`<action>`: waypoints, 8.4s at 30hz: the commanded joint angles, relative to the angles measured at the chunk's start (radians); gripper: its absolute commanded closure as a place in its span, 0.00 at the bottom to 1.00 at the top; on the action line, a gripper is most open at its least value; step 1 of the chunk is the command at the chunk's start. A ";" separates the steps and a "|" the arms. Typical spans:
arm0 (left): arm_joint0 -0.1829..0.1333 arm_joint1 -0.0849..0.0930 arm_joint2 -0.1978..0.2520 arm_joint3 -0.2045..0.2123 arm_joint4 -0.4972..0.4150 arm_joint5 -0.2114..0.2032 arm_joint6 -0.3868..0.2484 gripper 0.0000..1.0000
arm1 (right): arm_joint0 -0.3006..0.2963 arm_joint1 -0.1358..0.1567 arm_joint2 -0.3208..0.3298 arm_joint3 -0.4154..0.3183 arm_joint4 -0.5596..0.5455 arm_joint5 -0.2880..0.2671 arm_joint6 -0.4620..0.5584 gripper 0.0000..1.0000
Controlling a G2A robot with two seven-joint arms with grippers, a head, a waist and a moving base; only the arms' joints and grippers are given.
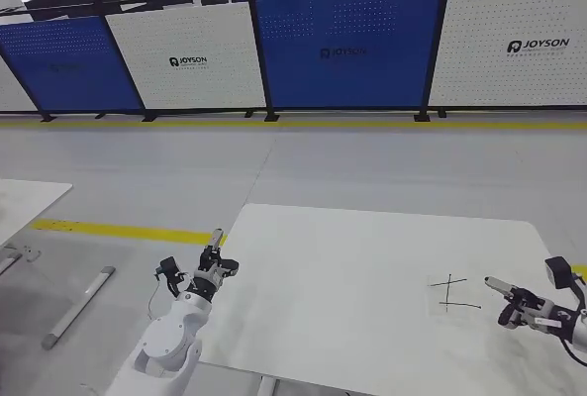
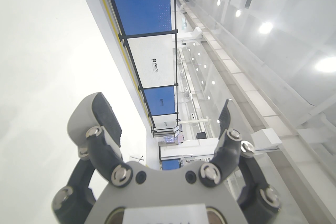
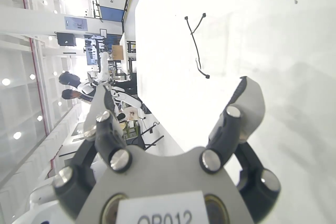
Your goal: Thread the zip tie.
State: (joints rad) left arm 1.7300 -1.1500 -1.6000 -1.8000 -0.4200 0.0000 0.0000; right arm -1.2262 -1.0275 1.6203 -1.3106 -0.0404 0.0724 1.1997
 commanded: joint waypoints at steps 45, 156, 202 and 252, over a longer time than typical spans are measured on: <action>0.000 0.000 0.000 0.000 0.000 0.000 0.000 0.00 | 0.143 0.012 -0.204 0.136 -0.140 -0.027 0.003 0.52; -0.146 -0.024 0.292 -0.111 0.128 0.136 -0.093 0.00 | -0.154 0.066 -0.081 -0.214 0.202 -0.313 -0.174 1.00; -0.249 -0.052 0.464 0.080 0.071 0.022 -0.191 0.00 | -0.133 0.027 -0.236 -0.119 0.415 -0.412 -0.094 1.00; -0.434 -0.123 0.703 0.313 -0.076 -0.161 -0.282 0.00 | -0.189 -0.024 -0.381 -0.246 0.307 -0.412 -0.470 1.00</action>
State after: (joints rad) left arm 1.2950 -1.2712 -0.8978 -1.4820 -0.4928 -0.1394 -0.2972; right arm -1.4152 -1.0519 1.2389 -1.5563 0.2669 -0.3394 0.7293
